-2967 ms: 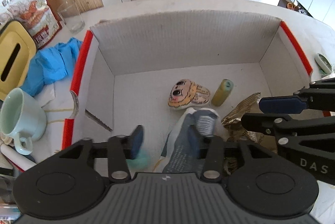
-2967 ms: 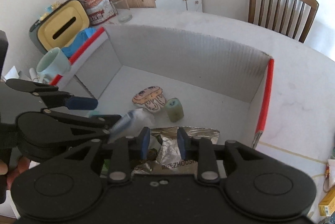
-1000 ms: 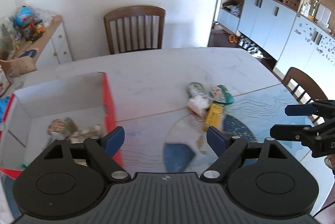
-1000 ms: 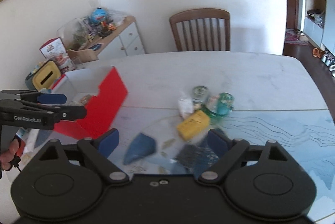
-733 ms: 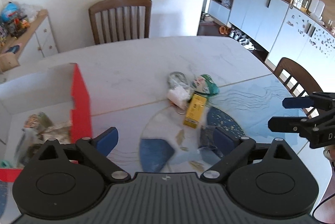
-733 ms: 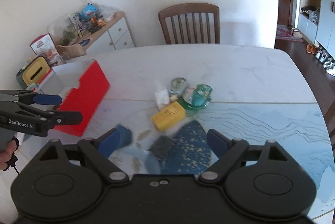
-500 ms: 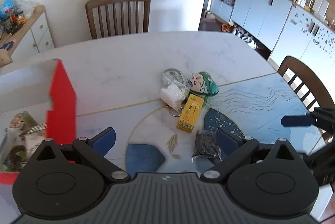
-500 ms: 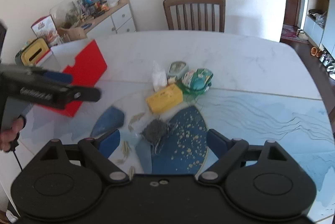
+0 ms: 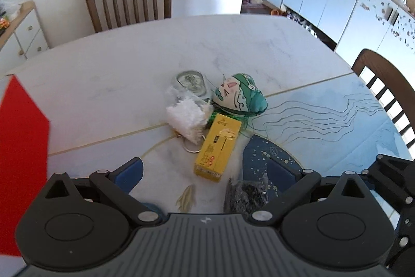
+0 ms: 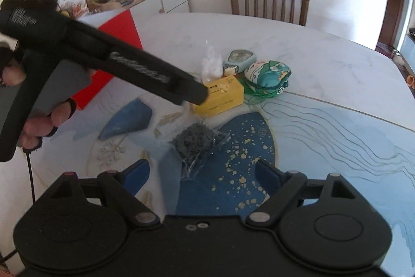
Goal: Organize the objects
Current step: 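Grasp the yellow box with left tool while right tool grasps the black bag of parts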
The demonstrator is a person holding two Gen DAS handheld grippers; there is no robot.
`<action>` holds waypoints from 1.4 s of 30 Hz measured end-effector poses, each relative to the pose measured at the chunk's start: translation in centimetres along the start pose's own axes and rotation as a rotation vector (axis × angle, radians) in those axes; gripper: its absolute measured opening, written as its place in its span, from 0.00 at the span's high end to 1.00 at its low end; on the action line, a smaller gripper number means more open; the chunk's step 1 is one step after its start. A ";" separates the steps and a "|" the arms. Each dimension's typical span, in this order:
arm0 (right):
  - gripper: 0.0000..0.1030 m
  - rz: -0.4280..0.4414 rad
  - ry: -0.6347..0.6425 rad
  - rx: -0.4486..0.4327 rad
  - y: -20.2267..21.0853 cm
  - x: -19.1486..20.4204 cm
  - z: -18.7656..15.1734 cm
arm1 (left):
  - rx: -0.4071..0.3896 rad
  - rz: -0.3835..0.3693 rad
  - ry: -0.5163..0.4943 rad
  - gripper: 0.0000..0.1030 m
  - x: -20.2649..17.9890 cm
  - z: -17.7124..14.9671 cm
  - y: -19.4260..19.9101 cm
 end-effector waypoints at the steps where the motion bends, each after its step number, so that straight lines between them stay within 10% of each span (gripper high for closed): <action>1: 0.15 0.007 0.009 -0.001 -0.3 0.0 0.0 | 0.011 -0.007 0.007 0.01 -0.1 0.1 -0.6; 15: 0.26 0.037 0.095 -0.009 -4.6 0.4 0.9 | 0.039 0.026 -0.036 0.04 -0.7 0.7 -4.8; 29: 0.47 0.036 0.146 -0.014 -4.8 1.3 1.1 | 0.064 -0.022 -0.030 0.60 -1.0 0.8 -5.9; 42: 0.69 0.003 0.103 -0.016 -3.7 1.5 0.4 | 0.093 -0.045 -0.004 0.71 -0.6 0.3 -5.3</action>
Point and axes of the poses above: each gripper's, at about its wrist camera, not at the fingertips, and y roughly against the way its jaws point, x to its left, z to its top, the point moved 5 cm from there along -y, roughly the way its jaws point, and after that the axes turned 15 degrees about y, right-handed, at the moved point
